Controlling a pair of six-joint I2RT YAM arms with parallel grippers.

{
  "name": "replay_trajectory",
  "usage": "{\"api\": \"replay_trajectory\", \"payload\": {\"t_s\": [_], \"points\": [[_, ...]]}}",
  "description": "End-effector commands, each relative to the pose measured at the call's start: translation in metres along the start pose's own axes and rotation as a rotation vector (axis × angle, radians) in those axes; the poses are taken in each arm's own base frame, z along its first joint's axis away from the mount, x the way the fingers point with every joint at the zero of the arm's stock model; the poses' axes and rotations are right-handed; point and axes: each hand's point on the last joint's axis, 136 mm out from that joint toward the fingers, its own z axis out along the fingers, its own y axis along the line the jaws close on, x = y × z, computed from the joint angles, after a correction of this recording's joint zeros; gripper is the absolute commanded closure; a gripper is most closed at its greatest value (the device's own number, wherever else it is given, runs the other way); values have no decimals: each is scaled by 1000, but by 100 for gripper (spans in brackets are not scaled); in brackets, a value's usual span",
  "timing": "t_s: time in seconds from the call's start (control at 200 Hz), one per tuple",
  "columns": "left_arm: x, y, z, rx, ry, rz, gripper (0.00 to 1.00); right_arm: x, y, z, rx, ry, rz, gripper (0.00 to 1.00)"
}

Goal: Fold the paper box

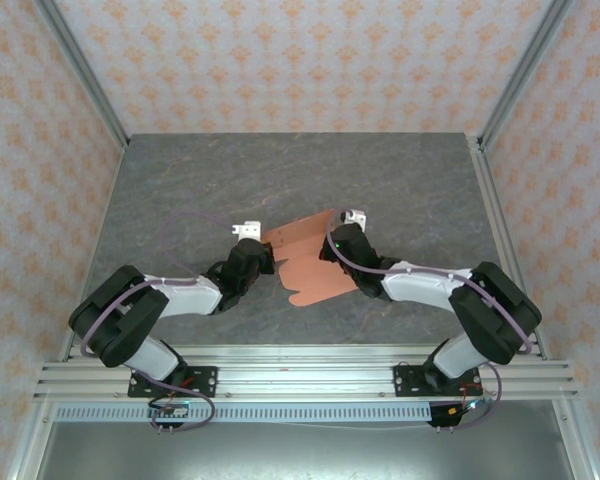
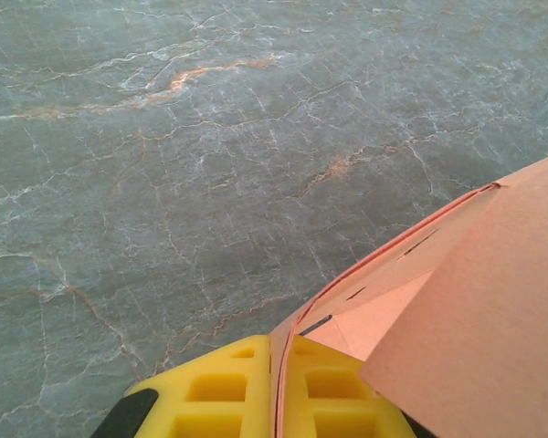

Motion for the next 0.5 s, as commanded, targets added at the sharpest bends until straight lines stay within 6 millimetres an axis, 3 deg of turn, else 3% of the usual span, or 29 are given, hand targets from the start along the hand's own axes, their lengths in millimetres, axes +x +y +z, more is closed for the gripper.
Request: {"api": "replay_trajectory", "payload": {"t_s": [0.0,0.15,0.325,0.495], "points": [[-37,-20,-9,37,-94,4,100,9,-24,-9,105,4,-89,100],[-26,-21,-4,25,-17,149,100,16,-41,-8,160,21,-166,100],[-13,-19,4,25,43,184,100,29,-44,-4,120,57,-136,99],[-6,-19,10,19,72,214,100,23,-40,-11,99,60,-162,80]]}}
